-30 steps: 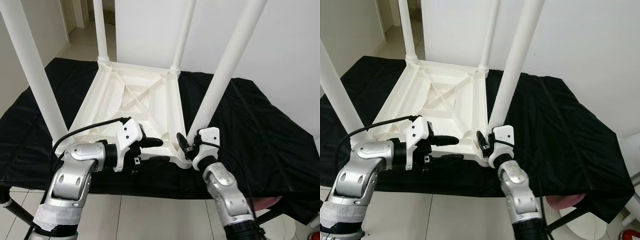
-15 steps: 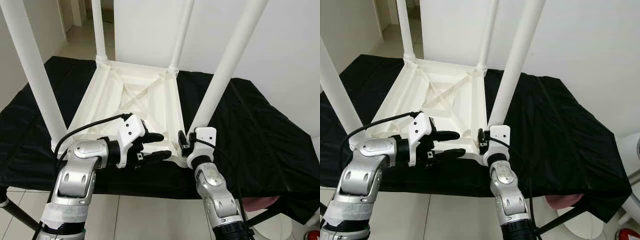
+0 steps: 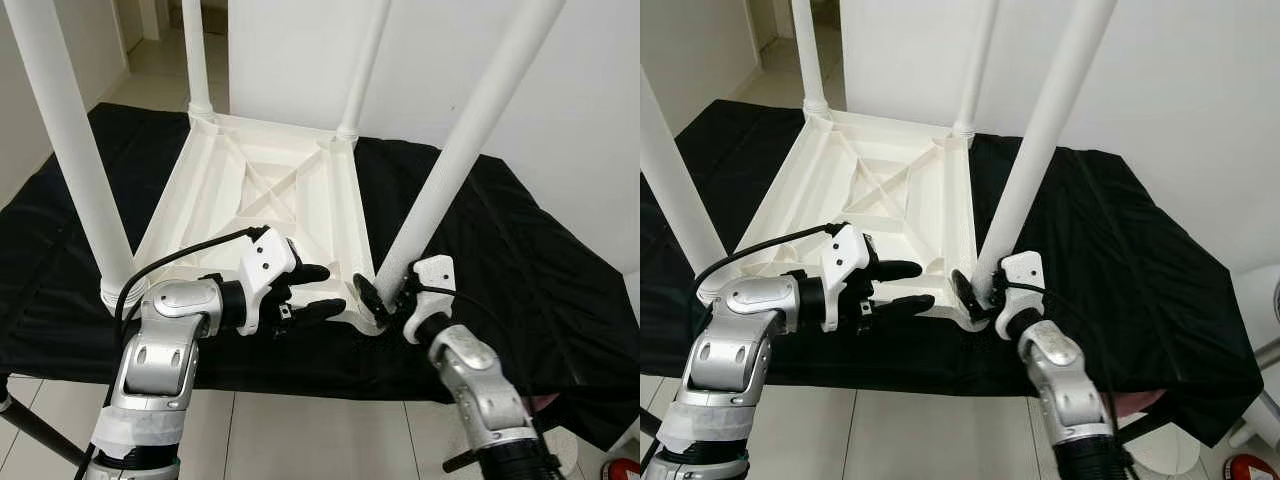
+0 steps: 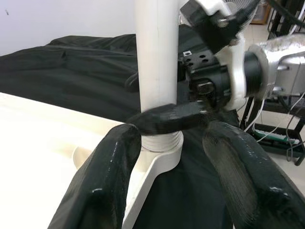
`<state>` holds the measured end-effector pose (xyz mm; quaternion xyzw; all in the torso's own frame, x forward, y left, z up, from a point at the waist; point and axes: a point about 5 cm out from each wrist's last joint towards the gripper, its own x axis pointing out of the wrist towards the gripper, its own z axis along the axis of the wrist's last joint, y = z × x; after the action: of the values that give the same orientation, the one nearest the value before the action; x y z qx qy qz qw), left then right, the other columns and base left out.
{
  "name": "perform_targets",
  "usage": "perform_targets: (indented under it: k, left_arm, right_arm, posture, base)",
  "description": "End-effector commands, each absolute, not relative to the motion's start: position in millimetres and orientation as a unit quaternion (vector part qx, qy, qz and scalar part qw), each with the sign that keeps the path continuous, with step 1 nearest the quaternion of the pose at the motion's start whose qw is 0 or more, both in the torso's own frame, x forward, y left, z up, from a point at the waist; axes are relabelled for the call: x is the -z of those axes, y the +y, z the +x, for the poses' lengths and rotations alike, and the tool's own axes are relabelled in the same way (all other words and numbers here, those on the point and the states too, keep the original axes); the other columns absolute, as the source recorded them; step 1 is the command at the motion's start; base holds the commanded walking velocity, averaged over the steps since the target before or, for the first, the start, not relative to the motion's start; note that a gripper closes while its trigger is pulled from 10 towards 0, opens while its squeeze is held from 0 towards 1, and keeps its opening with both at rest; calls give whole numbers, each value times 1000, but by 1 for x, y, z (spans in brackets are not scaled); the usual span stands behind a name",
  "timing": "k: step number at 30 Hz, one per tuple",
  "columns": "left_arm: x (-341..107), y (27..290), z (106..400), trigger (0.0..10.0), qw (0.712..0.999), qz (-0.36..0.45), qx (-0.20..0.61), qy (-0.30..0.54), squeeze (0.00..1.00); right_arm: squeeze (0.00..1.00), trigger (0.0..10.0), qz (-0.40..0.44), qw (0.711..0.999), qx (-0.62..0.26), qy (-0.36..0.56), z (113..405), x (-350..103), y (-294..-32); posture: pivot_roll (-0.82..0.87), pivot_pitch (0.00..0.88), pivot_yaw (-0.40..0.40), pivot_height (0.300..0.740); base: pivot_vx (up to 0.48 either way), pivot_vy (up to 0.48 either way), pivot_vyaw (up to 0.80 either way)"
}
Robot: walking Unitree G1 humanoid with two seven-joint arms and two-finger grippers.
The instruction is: Building children table
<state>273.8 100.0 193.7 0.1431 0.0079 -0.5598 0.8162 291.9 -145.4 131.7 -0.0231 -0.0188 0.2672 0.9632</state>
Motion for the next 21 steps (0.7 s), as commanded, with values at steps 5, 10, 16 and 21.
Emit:
perform_targets:
  k: [5, 10, 16, 21]
  left_arm:
    - [-197, 105, 286, 10000, 893, 148, 425, -11, 0]
    - [-196, 104, 286, 10000, 891, 150, 428, -8, 0]
    - [-197, 104, 285, 10000, 892, 149, 427, -10, 0]
    - [-198, 104, 284, 10000, 893, 148, 426, -11, 0]
  right_arm:
    - [0, 10000, -28, 949, -315, -16, 294, -132, -152]
    - [0, 10000, -51, 928, -370, 1, 303, -127, -150]
    - [0, 4431, -64, 916, -395, 23, 316, -120, -147]
    - [0, 0, -65, 911, -405, 32, 319, -114, -148]
  posture:
    - [22, 0, -133, 740]
    - [26, 0, -126, 740]
    - [44, 0, -130, 740]
    - [48, 0, -131, 740]
  base:
    - [0, 0, 0]
    - [0, 0, 0]
    - [0, 0, 0]
    - [0, 0, 0]
